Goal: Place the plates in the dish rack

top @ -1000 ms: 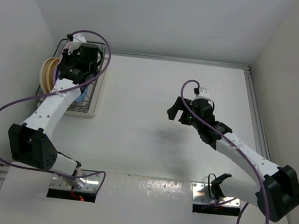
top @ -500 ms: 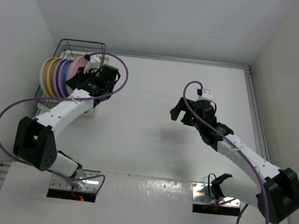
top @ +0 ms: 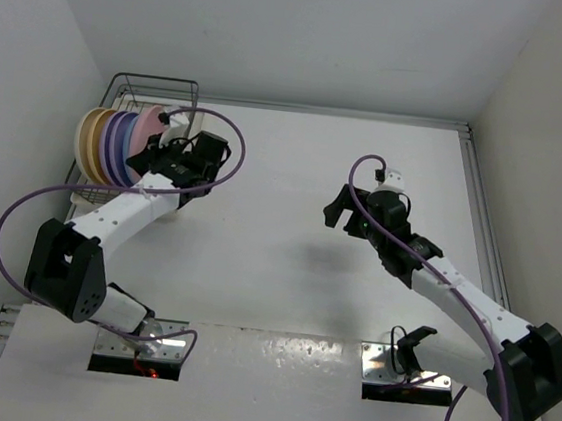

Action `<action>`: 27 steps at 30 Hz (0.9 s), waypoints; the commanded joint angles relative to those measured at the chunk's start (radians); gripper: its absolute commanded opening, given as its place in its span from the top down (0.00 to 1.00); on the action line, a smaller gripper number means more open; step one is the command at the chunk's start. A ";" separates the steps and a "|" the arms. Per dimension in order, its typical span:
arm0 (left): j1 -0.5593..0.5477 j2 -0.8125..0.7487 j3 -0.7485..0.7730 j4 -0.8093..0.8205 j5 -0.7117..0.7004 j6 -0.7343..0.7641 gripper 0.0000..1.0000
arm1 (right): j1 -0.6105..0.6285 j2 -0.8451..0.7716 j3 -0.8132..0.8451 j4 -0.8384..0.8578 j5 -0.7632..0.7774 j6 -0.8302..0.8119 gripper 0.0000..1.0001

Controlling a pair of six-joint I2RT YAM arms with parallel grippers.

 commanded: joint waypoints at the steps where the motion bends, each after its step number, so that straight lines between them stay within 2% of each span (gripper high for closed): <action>1: -0.021 -0.033 -0.017 0.017 -0.260 -0.133 0.99 | -0.003 -0.022 -0.004 0.028 0.018 0.009 0.00; 7: -0.030 -0.013 0.009 0.008 -0.260 -0.133 0.99 | -0.004 -0.032 -0.009 0.019 0.022 0.013 0.00; 13: -0.040 0.007 0.105 -0.115 -0.260 -0.162 0.99 | -0.003 -0.051 -0.017 0.017 0.041 0.002 0.00; 16: -0.040 0.016 0.127 -0.126 -0.260 -0.133 0.99 | -0.003 -0.051 -0.018 0.017 0.045 -0.001 0.00; 27: -0.001 0.079 0.041 -0.135 -0.260 -0.145 0.99 | -0.007 -0.068 -0.029 0.014 0.053 -0.012 0.00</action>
